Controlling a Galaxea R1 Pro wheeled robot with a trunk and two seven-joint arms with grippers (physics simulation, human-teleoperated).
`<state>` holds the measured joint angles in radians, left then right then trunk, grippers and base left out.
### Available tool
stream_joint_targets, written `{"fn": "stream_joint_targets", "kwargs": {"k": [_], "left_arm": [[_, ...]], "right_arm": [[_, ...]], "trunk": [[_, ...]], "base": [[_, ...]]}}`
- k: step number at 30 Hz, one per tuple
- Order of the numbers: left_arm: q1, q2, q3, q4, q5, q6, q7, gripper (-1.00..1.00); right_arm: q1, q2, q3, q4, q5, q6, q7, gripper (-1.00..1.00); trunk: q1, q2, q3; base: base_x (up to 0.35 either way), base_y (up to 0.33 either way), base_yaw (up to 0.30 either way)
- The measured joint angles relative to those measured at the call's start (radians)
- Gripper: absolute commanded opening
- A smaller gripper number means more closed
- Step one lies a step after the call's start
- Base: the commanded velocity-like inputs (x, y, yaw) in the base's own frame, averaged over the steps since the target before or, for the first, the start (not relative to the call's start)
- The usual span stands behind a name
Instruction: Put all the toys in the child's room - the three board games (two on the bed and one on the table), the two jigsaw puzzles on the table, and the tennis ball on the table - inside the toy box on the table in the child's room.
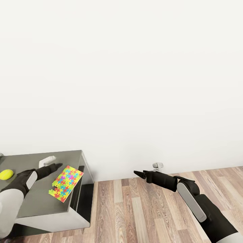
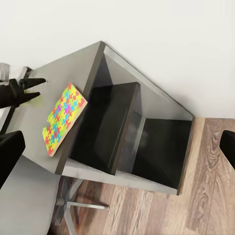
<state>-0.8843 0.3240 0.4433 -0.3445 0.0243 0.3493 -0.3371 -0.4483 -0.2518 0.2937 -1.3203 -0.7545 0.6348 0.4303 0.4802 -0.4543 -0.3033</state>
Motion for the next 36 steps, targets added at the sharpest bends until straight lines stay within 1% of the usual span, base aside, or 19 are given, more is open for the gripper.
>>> {"fn": "stream_joint_targets", "kwargs": {"k": [1, 2, 5, 8, 10, 11, 13, 14, 18, 19, 21, 26, 28, 30, 31, 32, 34, 35, 36], "left_arm": [[0.000, 0.011, 0.010, -0.001, 0.000, 0.017, -0.044, 1.00], [0.000, 0.035, 0.025, -0.004, 0.000, 0.053, -0.139, 1.00], [0.000, 0.072, 0.037, -0.009, -0.004, 0.106, -0.289, 1.00], [0.000, 0.117, 0.046, -0.013, -0.009, 0.165, -0.526, 1.00], [0.001, 0.134, 0.046, -0.014, -0.012, 0.185, -0.618, 1.00], [0.006, 0.172, 0.048, -0.014, -0.015, 0.222, -0.820, 1.00], [0.014, 0.186, 0.046, -0.014, -0.020, 0.231, -0.907, 1.00], [0.021, 0.196, 0.045, -0.015, -0.024, 0.236, -0.981, 1.00], [0.030, 0.211, 0.044, -0.016, -0.039, 0.241, -1.127, 1.00], [0.033, 0.217, 0.043, -0.016, -0.047, 0.242, -1.184, 1.00], [0.037, 0.221, 0.043, -0.016, -0.055, 0.243, -1.222, 1.00], [0.046, 0.224, 0.035, -0.016, -0.066, 0.251, -1.229, 1.00], [0.047, 0.223, 0.018, -0.016, -0.067, 0.262, -1.229, 1.00], [0.048, 0.220, -0.016, -0.016, -0.069, 0.276, -1.229, 1.00], [0.048, 0.219, -0.030, -0.017, -0.069, 0.280, -1.229, 1.00], [0.048, 0.217, -0.058, -0.017, -0.067, 0.286, -1.228, 1.00], [0.049, 0.216, -0.081, -0.018, -0.066, 0.290, -1.229, 1.00], [0.049, 0.216, -0.096, -0.018, -0.065, 0.293, -1.229, 1.00], [0.049, 0.215, -0.102, -0.019, -0.064, 0.295, -1.229, 1.00]], "right_arm": [[0.000, 0.000, 0.000, 0.000, 0.000, 0.000, 0.000, 1.00], [0.000, 0.000, 0.001, 0.000, 0.000, -0.001, -0.001, 1.00], [0.000, 0.001, 0.002, 0.000, -0.001, -0.002, -0.005, 1.00], [0.000, 0.002, 0.004, 0.000, 0.000, -0.002, -0.020, 1.00], [0.000, 0.002, 0.005, 0.001, 0.000, -0.002, -0.027, 1.00], [0.001, 0.002, 0.007, 0.003, 0.000, -0.002, -0.043, 1.00], [0.001, 0.004, 0.008, 0.006, 0.000, -0.002, -0.048, 1.00], [0.001, 0.008, 0.009, 0.010, 0.000, -0.002, -0.050, 1.00], [0.000, 0.027, 0.008, 0.018, 0.000, -0.002, -0.053, 1.00], [0.000, 0.037, 0.007, 0.022, 0.001, -0.001, -0.053, 1.00], [0.000, 0.046, 0.006, 0.024, 0.001, -0.001, -0.054, 1.00], [0.000, 0.060, 0.008, 0.028, 0.002, 0.000, -0.055, 1.00], [0.000, 0.066, 0.011, 0.029, 0.001, 0.000, -0.056, 1.00], [0.000, 0.090, 0.013, 0.040, 0.001, 0.004, -0.068, 1.00], [0.000, 0.103, 0.013, 0.050, 0.001, 0.005, -0.075, 1.00], [-0.005, 0.141, 0.014, 0.088, 0.000, 0.008, -0.094, 1.00], [-0.012, 0.181, 0.015, 0.130, 0.001, 0.009, -0.112, 1.00], [-0.025, 0.219, 0.015, 0.174, 0.002, 0.009, -0.127, 1.00], [-0.035, 0.238, 0.016, 0.198, 0.003, 0.009, -0.133, 1.00]], "trunk": [[0.000, 0.000, 0.000], [0.000, 0.000, 0.000], [0.000, 0.000, 0.000], [0.000, 0.000, 0.000], [0.000, 0.000, 0.000], [0.000, 0.000, 0.000], [0.000, 0.000, 0.000], [0.000, 0.000, 0.000], [0.000, 0.000, 0.000], [0.000, 0.000, 0.000], [0.000, 0.000, 0.000], [0.000, 0.000, 0.000], [0.000, 0.000, 0.000], [0.000, 0.000, 0.000], [0.000, 0.000, 0.000], [0.000, 0.000, 0.000], [0.000, 0.000, 0.000], [0.000, 0.000, 0.000], [0.000, 0.000, 0.000]], "base": [[0.000, 0.000, 0.000], [0.000, 0.000, 0.000], [0.000, 0.000, 0.000], [0.000, 0.000, 0.000], [0.000, 0.000, 0.000], [0.000, 0.000, 0.000], [0.000, 0.000, 0.000], [0.000, 0.000, 0.000], [0.000, 0.000, 0.000], [0.000, 0.000, 0.000], [0.000, 0.000, 0.000], [0.000, 0.000, 0.000], [0.000, 0.000, 0.000], [0.000, 0.000, 0.000], [0.000, 0.000, 0.000], [0.000, 0.000, 0.000], [0.000, 0.000, 0.000], [0.000, 0.000, 0.000], [0.000, 0.000, 0.000]]}}
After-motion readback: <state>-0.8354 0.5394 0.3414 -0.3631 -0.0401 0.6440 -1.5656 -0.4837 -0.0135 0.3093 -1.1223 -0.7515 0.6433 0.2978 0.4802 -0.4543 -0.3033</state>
